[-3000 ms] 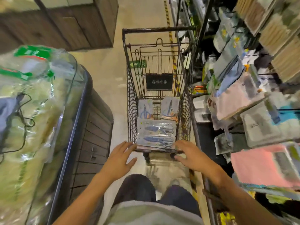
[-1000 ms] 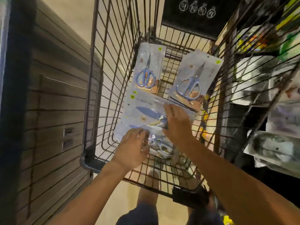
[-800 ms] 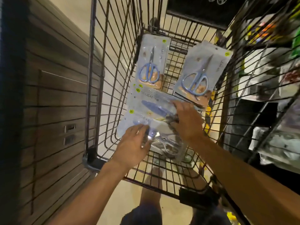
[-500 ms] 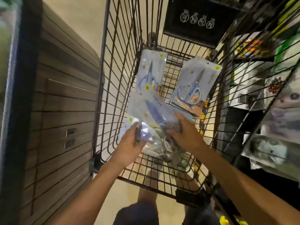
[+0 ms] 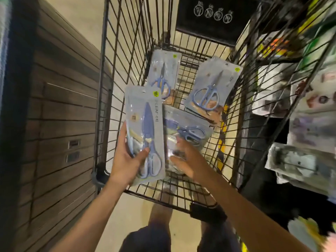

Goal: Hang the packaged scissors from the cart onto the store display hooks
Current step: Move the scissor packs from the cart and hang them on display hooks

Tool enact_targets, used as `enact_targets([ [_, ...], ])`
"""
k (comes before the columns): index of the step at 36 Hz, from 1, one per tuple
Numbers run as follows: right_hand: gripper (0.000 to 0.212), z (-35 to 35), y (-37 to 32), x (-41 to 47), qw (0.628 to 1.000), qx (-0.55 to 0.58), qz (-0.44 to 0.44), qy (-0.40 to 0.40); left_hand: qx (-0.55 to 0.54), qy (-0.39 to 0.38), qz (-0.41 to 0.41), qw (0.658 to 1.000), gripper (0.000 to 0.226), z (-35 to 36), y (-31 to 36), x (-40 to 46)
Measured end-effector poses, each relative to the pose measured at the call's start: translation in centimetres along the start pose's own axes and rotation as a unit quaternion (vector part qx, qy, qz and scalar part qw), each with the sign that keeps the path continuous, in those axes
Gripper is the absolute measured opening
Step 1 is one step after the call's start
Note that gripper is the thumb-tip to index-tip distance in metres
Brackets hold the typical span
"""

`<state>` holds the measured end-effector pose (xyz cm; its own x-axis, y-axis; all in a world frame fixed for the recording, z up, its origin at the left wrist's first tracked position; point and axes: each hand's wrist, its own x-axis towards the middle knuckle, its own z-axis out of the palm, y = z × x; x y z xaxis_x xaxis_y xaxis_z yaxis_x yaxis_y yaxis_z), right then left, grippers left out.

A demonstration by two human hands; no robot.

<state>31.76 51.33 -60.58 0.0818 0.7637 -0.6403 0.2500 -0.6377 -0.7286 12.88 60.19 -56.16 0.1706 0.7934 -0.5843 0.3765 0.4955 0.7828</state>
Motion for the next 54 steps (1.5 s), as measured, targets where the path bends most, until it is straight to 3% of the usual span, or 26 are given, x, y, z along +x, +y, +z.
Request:
enact_targets([
  [2, 0.061, 0.2, 2.0, 0.6, 0.996, -0.079, -0.012, 0.042, 0.016, 0.000, 0.006, 1.000, 0.095, -0.6, 0.1, -0.2],
  [7, 0.088, 1.5, 3.9, 2.1, 0.969, -0.239, -0.017, 0.052, 0.039, -0.005, 0.041, 0.998, 0.094, -0.9, 1.0, -0.5],
  [13, 0.094, 3.4, 5.0, 3.3, 0.929, -0.364, -0.038, 0.054, 0.049, 0.002, 0.059, 0.997, 0.095, -0.8, 1.2, -0.7],
  [18, 0.100, 3.7, 4.8, 4.4, 0.894, -0.435, -0.011, 0.105, 0.061, 0.000, 0.067, 0.996, 0.095, -0.8, 1.1, -0.3],
  [24, 0.077, 2.3, 3.5, 3.8, 0.962, -0.268, -0.055, 0.027, 0.053, 0.003, 0.066, 0.996, 0.096, -1.2, 1.1, -0.4],
  [27, 0.071, 1.6, 3.1, 3.0, 0.958, -0.280, -0.054, -0.041, 0.065, 0.005, 0.059, 0.996, 0.097, -1.5, 1.9, -1.0],
  [33, 0.075, -1.7, -0.7, 0.5, 0.965, -0.255, -0.018, -0.054, 0.089, 0.008, 0.076, 0.993, 0.097, -2.2, 5.8, -3.0],
  [43, 0.094, -9.4, -11.4, -10.1, 0.994, -0.037, -0.036, 0.099, 0.122, -0.029, 0.150, 0.981, 0.099, -4.8, 16.2, -9.6],
  [54, 0.086, -13.4, -18.7, -24.9, 0.937, 0.133, -0.148, 0.286, 0.131, -0.054, 0.283, 0.948, 0.098, -7.2, 24.6, -15.8],
])
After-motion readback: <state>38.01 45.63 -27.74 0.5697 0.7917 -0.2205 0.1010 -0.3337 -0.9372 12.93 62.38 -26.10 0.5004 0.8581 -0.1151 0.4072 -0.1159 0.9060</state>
